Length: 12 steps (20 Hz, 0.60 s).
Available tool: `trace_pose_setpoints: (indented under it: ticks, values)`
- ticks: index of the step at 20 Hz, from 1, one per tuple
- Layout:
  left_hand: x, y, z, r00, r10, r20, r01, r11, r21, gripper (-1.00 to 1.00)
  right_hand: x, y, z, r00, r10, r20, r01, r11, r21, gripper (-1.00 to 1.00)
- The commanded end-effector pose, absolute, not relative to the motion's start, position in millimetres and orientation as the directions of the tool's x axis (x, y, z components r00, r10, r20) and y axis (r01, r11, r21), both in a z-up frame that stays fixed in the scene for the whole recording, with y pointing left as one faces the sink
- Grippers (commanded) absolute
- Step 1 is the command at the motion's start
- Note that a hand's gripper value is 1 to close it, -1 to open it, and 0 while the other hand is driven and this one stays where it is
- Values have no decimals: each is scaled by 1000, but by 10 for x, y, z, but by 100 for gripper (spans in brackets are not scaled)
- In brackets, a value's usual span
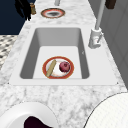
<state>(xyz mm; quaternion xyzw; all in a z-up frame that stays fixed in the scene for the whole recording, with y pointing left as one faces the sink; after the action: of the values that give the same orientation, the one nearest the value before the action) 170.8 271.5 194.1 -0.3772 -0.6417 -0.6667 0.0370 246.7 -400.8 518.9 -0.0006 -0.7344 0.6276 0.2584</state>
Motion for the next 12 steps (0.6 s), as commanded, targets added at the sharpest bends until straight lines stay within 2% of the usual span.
trace_pose_setpoints:
  ticks: [1,12]
  values:
    - [1708,2715,1941,-713,435,551,534,-174,828,0,2772,-4203,4981,-869,326,372,-316,212,-925,-100]
    - [1708,2715,1941,-713,435,551,534,-174,828,0,3447,-4572,4662,-912,113,394,-355,260,-898,-100]
